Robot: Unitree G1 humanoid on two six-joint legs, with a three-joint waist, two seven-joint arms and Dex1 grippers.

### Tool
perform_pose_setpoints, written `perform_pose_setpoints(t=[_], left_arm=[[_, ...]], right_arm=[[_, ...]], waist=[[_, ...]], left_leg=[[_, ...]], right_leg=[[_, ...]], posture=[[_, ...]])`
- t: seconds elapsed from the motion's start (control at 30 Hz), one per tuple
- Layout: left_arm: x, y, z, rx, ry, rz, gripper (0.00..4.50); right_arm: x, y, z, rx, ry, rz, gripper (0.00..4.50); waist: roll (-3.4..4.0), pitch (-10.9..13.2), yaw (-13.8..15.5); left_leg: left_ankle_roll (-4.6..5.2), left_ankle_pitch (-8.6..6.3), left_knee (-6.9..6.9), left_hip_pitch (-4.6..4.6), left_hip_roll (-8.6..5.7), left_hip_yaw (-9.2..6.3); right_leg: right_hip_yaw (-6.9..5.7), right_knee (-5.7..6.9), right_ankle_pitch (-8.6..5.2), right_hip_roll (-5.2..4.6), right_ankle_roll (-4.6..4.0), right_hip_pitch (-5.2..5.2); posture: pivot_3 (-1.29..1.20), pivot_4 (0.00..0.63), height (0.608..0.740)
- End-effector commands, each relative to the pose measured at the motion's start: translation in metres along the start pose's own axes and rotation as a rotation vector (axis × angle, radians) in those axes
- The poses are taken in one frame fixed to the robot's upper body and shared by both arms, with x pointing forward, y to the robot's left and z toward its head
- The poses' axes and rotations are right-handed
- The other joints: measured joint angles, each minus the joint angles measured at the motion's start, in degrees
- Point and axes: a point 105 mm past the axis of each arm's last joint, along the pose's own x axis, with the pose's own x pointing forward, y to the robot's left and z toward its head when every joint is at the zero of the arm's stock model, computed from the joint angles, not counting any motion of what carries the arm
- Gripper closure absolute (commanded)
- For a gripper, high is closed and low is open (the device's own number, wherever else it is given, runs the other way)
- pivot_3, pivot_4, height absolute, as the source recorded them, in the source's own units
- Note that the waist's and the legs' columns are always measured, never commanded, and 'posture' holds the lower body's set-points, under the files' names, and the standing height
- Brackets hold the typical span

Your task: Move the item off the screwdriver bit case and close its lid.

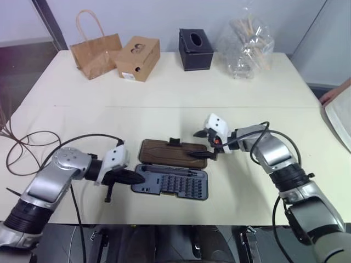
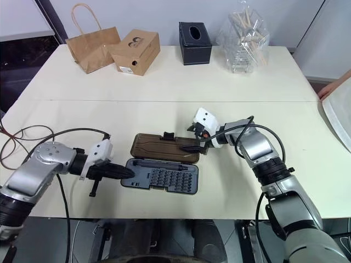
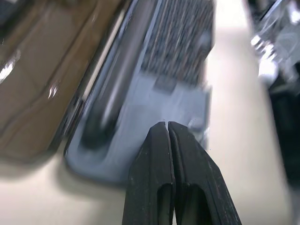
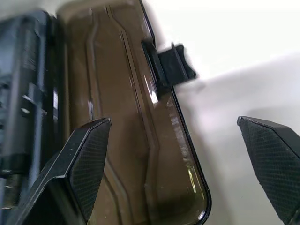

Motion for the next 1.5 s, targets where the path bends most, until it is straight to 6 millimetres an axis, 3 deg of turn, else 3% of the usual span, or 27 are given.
perform_pose_setpoints(t=[0.03,0.07,0.17,0.4,0.67,0.93,1.1,1.27,1.5], left_arm=[[0.008,-0.003,-0.011,-0.008,0.033,0.002,4.45],[0.010,-0.003,-0.011,-0.011,0.029,0.003,4.45],[0.014,-0.007,-0.012,-0.013,0.024,-0.003,4.50],[0.018,-0.014,-0.013,-0.036,0.017,-0.016,4.50],[0.019,-0.017,-0.013,-0.071,0.011,-0.023,4.50],[0.024,-0.021,-0.013,-0.117,0.001,-0.026,4.50],[0.026,-0.021,-0.006,-0.164,-0.044,-0.007,4.50],[0.023,-0.018,0.009,-0.204,-0.113,0.026,4.50],[-0.011,-0.024,0.068,-0.242,-0.317,-0.007,4.50]], right_arm=[[0.001,-0.005,0.011,-0.039,-0.011,-0.003,0.00],[0.001,-0.005,0.009,-0.038,-0.003,-0.002,0.00],[0.002,-0.005,0.005,-0.042,0.016,0.008,0.86],[0.002,-0.001,-0.001,-0.084,0.040,0.033,4.47],[0.006,0.005,0.003,-0.288,0.052,0.022,4.47],[0.005,0.018,0.056,-0.570,-0.130,-0.095,4.47],[-0.006,0.035,0.075,-0.719,-0.195,-0.162,4.47],[-0.018,0.054,0.075,-0.776,-0.221,-0.210,4.47],[-0.019,0.058,0.065,-0.795,-0.198,-0.234,4.47]], waist=[[0.08,0.0,0.0],[0.10,-0.1,0.0],[0.12,-0.1,0.0],[0.22,-0.2,-0.1],[0.35,-0.2,-0.3],[0.35,-0.2,-1.3],[0.34,-0.2,-1.6],[0.33,-0.2,-1.6],[0.19,-0.1,-1.5]], left_leg=[[0.00,0.00,0.00,0.00,0.00,0.00],[0.00,0.00,0.00,0.03,0.00,0.00],[0.00,0.00,0.01,0.08,0.00,-0.01],[0.00,0.00,0.00,0.10,0.00,-0.01],[0.01,-0.01,-0.05,0.45,0.01,-0.02],[0.01,-0.01,-0.13,0.65,0.07,-0.03],[0.01,-0.01,-0.20,0.74,0.11,-0.04],[0.00,-0.01,-0.21,0.75,0.13,-0.06],[0.00,-0.01,-0.21,0.69,0.19,-0.10]], right_leg=[[0.00,0.01,0.00,-0.02,0.00,0.00],[0.01,0.01,0.00,-0.03,0.00,0.03],[-0.01,0.01,0.01,-0.02,0.00,0.10],[0.00,0.01,0.00,-0.02,0.00,0.11],[-0.03,0.00,-0.03,0.11,-0.05,0.41],[0.01,0.02,-0.05,0.16,-0.09,0.51],[0.01,0.03,-0.08,0.17,-0.13,0.56],[0.01,0.02,-0.09,0.17,-0.14,0.57],[0.01,0.01,-0.10,0.15,-0.16,0.54]], posture=[[0.00,0.150,0.737],[0.00,0.150,0.737],[0.00,0.150,0.737],[0.00,0.150,0.737],[0.00,0.150,0.737],[0.00,0.150,0.737],[0.00,0.150,0.737],[0.00,0.150,0.737],[0.00,0.150,0.737]])
